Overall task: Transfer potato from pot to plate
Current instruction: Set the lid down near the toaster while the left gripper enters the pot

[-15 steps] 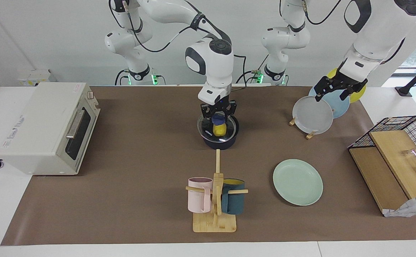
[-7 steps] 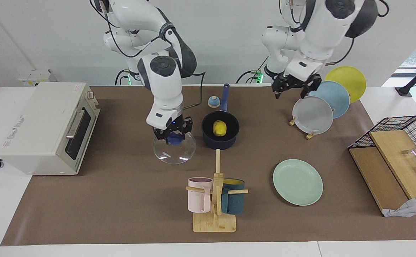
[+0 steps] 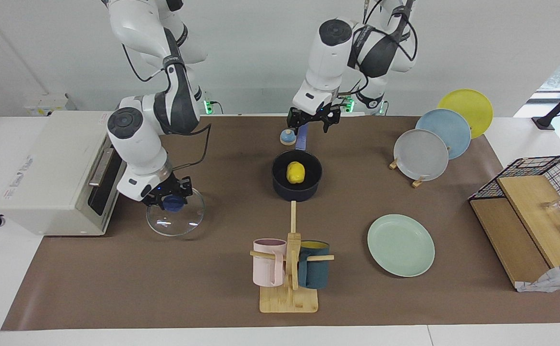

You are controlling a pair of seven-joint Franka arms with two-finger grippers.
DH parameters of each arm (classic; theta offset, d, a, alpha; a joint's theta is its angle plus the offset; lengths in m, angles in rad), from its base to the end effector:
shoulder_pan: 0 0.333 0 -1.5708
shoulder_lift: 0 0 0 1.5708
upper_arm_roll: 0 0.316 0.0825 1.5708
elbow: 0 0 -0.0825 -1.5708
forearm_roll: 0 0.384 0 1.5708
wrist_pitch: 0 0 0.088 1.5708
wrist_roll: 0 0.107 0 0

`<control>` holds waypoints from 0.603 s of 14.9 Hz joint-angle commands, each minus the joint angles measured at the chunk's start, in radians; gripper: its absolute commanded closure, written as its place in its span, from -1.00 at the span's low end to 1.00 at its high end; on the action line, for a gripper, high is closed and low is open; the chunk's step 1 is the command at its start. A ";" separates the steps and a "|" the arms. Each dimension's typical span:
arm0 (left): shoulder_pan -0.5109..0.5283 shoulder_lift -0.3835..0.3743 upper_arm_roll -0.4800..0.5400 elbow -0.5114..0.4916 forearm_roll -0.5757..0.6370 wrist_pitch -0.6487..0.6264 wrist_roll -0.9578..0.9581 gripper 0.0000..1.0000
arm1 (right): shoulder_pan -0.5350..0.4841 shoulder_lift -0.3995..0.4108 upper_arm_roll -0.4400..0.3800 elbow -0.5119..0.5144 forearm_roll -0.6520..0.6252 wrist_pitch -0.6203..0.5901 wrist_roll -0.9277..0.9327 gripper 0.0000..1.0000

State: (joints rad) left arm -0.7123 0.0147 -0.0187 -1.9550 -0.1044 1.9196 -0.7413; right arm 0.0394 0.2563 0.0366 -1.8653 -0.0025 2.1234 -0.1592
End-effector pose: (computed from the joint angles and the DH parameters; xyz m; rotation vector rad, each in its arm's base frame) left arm 0.4089 -0.3764 0.4637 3.0980 0.0751 -0.1590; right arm 0.6168 0.0457 0.3803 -3.1129 -0.3679 -0.0036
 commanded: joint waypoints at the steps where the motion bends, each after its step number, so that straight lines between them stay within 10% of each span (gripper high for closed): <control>1: -0.036 0.050 0.020 -0.074 -0.023 0.134 -0.027 -1.00 | -0.047 -0.077 0.017 -0.179 0.029 0.148 -0.013 0.64; 5: -0.053 0.079 0.022 -0.130 -0.023 0.246 -0.041 -1.00 | -0.061 -0.071 0.014 -0.224 0.072 0.179 -0.017 0.59; 8: -0.053 0.087 0.022 -0.146 -0.023 0.289 -0.041 -1.00 | -0.062 -0.071 0.014 -0.212 0.070 0.165 -0.011 -0.99; 9: -0.053 0.099 0.022 -0.160 -0.023 0.320 -0.041 -1.00 | -0.062 -0.074 0.014 -0.183 0.070 0.144 -0.011 -1.00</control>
State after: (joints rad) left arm -0.7430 0.1142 -0.0168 -2.0720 -0.1095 2.1738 -0.7731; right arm -0.0082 0.2156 0.0377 -2.0522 0.0530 2.2849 -0.1592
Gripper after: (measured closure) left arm 0.000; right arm 0.203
